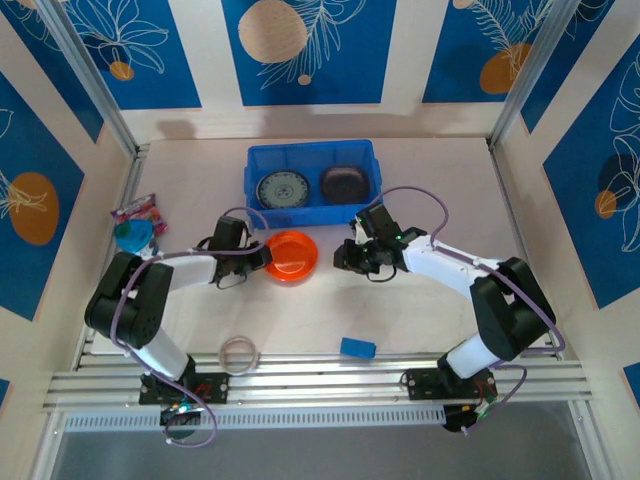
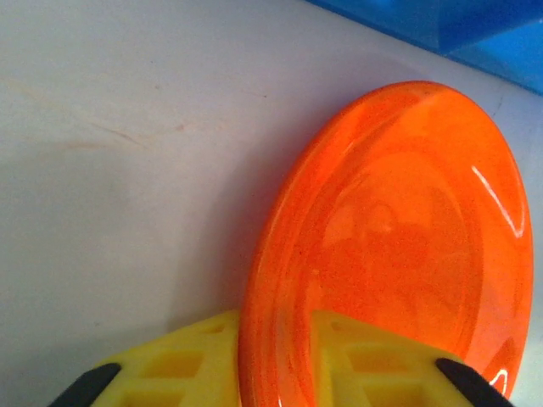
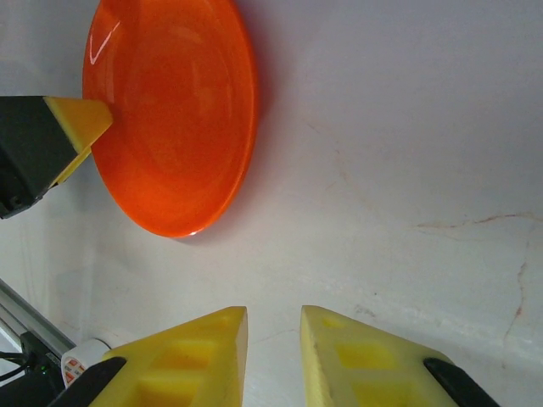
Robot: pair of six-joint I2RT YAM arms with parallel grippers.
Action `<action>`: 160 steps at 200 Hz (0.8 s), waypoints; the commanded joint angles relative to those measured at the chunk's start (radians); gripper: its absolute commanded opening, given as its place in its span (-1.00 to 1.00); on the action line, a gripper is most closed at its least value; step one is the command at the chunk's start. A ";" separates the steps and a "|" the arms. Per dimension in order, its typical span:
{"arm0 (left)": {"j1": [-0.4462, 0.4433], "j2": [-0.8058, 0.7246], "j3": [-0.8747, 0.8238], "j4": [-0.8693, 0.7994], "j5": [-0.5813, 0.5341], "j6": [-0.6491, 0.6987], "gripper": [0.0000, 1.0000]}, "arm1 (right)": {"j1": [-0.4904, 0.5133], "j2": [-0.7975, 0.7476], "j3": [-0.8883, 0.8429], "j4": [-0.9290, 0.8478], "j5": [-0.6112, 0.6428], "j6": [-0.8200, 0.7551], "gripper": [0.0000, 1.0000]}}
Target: Place the plates into the plastic bin on the countertop
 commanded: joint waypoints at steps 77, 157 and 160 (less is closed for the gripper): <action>0.011 -0.058 -0.045 0.084 0.113 0.005 -1.00 | -0.054 0.027 0.010 0.025 -0.063 0.000 -0.49; 0.010 -0.088 -0.096 0.310 0.371 -0.100 -1.00 | -0.105 -0.008 -0.026 0.055 -0.117 -0.021 -0.12; 0.009 -0.085 -0.098 0.325 0.377 -0.108 -1.00 | -0.107 -0.008 -0.028 0.061 -0.122 -0.019 -0.12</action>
